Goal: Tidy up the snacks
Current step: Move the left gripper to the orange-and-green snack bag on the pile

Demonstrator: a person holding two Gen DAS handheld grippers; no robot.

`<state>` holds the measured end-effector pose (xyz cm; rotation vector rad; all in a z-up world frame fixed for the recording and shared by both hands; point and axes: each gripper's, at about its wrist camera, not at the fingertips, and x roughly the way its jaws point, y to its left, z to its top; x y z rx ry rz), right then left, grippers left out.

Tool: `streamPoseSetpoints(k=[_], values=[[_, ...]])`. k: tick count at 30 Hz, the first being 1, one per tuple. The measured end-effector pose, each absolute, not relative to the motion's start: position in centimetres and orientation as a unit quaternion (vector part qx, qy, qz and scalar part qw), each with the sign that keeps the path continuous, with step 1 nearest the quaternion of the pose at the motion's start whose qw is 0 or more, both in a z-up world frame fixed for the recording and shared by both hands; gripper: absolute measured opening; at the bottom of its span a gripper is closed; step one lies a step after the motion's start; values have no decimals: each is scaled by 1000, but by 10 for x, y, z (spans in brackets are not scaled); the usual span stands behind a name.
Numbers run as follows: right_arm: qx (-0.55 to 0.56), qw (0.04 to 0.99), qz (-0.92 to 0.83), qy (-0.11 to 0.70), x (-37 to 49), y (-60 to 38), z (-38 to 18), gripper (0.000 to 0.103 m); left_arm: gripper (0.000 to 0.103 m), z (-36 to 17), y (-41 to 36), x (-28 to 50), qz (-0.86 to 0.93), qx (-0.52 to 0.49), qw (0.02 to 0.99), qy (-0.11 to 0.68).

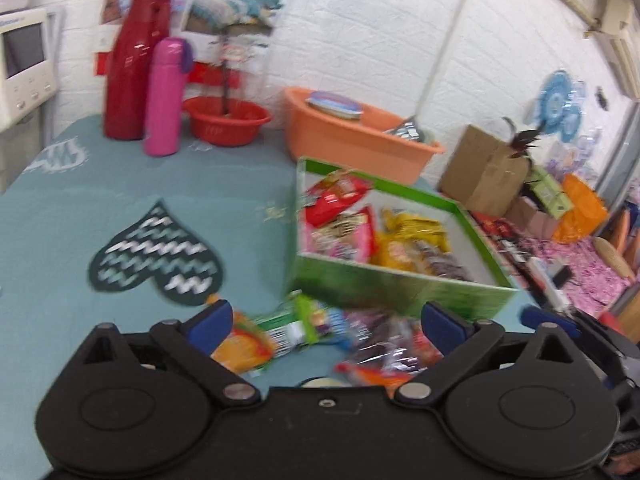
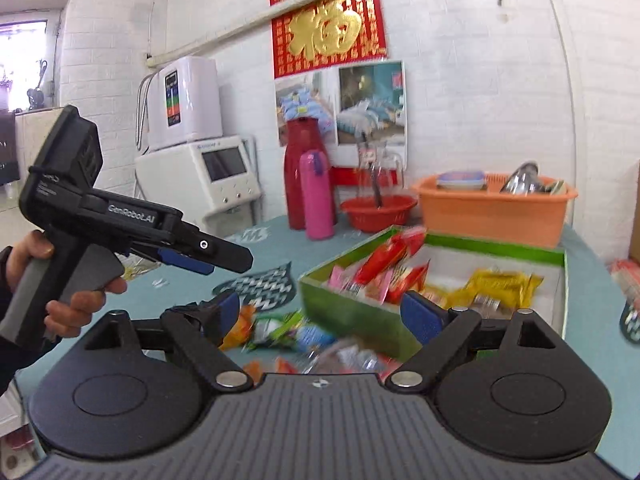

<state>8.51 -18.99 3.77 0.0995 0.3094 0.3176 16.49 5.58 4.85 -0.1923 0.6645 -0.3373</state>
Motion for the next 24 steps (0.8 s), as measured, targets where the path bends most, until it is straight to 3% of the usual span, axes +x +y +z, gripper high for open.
streamPoseSetpoints(k=[13,24], values=[[60,972,163,155,69,-170,25,103,103,-16,121,204,-112,-156,894,404],[32,963,203,172,73,-135,24,103,103,-12,84,140,-227,-132,877,402]])
